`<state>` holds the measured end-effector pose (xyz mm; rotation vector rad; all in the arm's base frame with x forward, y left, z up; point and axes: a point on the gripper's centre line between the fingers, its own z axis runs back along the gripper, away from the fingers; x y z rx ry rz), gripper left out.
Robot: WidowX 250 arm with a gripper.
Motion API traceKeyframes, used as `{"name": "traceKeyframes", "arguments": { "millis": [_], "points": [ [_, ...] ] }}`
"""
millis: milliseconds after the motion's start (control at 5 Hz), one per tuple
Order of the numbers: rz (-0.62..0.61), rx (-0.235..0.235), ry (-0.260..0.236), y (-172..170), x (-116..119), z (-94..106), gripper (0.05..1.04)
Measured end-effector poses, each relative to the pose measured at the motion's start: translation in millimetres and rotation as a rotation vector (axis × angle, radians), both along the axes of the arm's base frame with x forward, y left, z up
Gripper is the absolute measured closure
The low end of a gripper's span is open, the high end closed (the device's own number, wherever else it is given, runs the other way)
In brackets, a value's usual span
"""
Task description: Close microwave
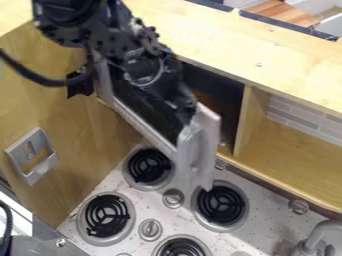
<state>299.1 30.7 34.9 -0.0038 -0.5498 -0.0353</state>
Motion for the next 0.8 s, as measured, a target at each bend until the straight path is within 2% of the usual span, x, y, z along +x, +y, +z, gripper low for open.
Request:
{"name": "traceKeyframes", "arguments": {
  "millis": [200,600,800],
  "points": [
    [0.008,-0.054,-0.03,-10,16,-3.2,0.085],
    [0.034,-0.071,-0.045,-27,44,1.2,0.085],
    [0.048,-0.077,-0.033,-32,54,-0.2,0.085]
  ]
}}
